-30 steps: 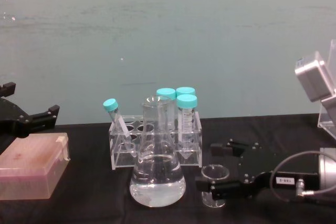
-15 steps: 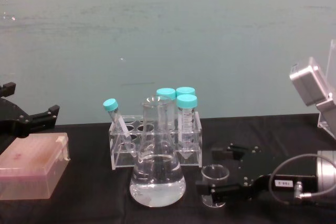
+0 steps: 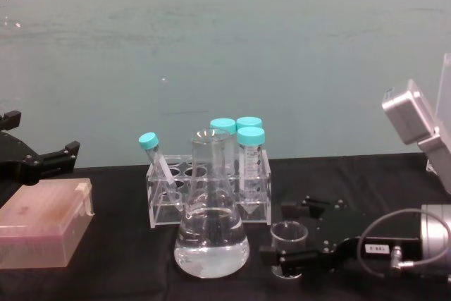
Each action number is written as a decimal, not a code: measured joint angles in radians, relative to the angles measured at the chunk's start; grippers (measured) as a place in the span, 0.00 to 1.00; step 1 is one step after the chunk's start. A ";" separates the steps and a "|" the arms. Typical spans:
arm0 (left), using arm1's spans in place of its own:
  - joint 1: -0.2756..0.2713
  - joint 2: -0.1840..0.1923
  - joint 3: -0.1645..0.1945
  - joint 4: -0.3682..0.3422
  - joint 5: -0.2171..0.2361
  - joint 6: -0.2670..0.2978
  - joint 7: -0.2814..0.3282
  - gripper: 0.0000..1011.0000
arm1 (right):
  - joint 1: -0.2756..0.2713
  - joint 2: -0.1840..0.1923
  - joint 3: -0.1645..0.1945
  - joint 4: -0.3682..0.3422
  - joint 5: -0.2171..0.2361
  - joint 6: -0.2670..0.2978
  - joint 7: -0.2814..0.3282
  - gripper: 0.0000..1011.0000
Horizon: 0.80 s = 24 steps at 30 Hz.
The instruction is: Place the experimental apparatus aside using one hand.
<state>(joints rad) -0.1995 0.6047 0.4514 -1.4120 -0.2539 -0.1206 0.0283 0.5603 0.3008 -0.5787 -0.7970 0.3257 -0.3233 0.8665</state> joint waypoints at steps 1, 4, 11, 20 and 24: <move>0.000 0.000 0.000 0.000 0.000 0.000 0.000 0.99 | 0.000 0.000 0.000 0.000 0.000 0.001 0.000 0.99; 0.000 0.000 0.000 0.000 0.000 0.000 0.000 0.99 | 0.001 -0.002 -0.001 0.003 -0.002 0.004 0.000 0.99; 0.000 0.000 0.000 0.000 0.000 0.000 0.000 0.99 | 0.004 -0.006 -0.002 0.014 -0.005 0.008 -0.001 0.99; 0.000 0.000 0.000 0.000 0.000 0.000 0.000 0.99 | 0.012 -0.013 -0.001 0.034 -0.007 0.004 0.001 0.99; 0.000 0.000 0.000 0.000 0.000 0.000 0.000 0.99 | 0.014 -0.016 0.002 0.040 -0.006 0.001 0.001 0.99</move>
<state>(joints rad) -0.1995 0.6047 0.4514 -1.4120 -0.2538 -0.1206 0.0283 0.5744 0.2846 -0.5770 -0.7575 0.3194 -0.3220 0.8678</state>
